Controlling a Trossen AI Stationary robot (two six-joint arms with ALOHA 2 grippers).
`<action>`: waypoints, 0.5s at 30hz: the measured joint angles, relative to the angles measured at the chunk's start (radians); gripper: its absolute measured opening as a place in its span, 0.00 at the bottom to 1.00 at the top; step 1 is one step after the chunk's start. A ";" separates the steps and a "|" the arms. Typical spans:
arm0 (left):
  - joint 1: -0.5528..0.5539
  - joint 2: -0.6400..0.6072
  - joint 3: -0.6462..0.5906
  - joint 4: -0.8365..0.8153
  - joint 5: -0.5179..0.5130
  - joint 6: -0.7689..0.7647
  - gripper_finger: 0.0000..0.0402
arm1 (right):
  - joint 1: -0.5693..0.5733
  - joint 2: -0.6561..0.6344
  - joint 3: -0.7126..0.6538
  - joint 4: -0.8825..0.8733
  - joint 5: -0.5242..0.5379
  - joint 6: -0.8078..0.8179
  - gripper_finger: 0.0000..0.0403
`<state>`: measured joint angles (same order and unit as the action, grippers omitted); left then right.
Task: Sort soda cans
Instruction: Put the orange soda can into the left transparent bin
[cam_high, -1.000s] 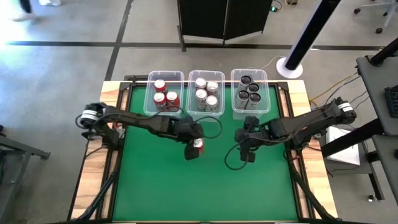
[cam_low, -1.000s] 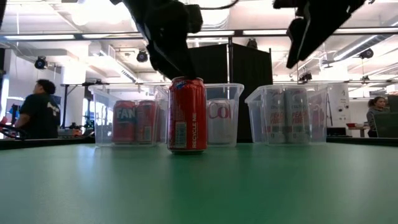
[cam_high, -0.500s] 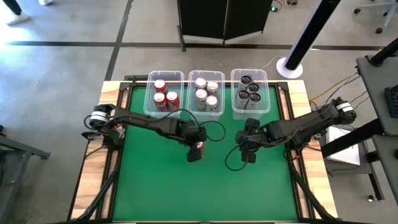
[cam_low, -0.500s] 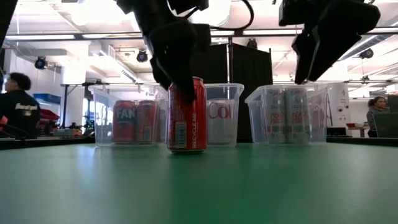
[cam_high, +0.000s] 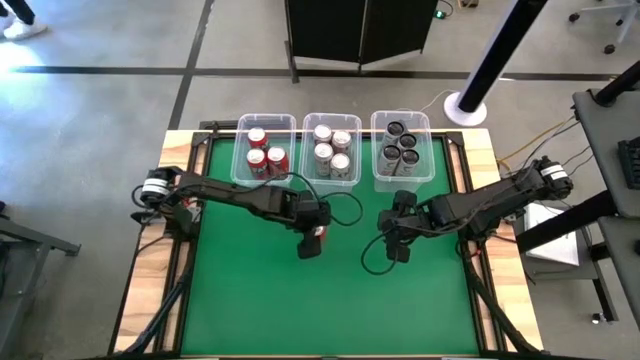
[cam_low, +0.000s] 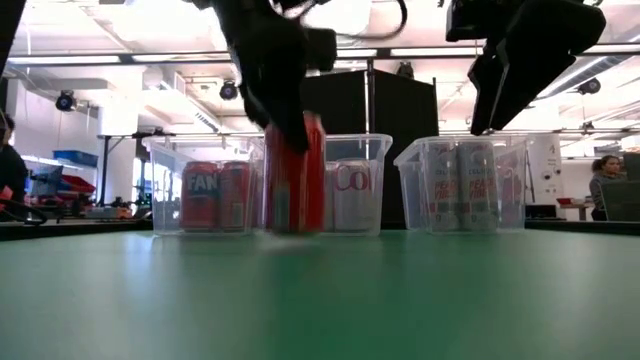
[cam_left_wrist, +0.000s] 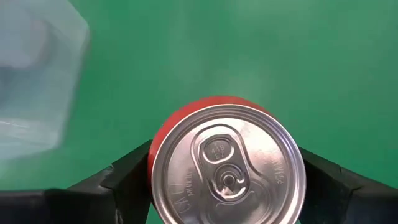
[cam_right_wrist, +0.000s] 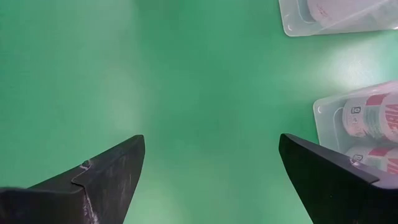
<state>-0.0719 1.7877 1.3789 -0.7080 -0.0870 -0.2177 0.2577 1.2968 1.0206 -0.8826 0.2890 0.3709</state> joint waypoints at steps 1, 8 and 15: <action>0.000 -0.012 0.017 -0.021 -0.004 0.002 0.70 | 0.000 0.000 0.000 0.000 0.000 0.005 0.91; 0.021 -0.163 0.190 -0.215 -0.180 0.094 0.70 | 0.006 0.003 -0.027 0.059 -0.002 0.066 0.91; 0.243 -0.287 0.296 -0.276 -0.243 0.146 0.70 | 0.064 0.043 -0.101 0.289 -0.081 0.102 0.91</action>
<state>0.1711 1.5005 1.6747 -0.9844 -0.3303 -0.0718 0.3221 1.3396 0.9199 -0.5935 0.2082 0.4727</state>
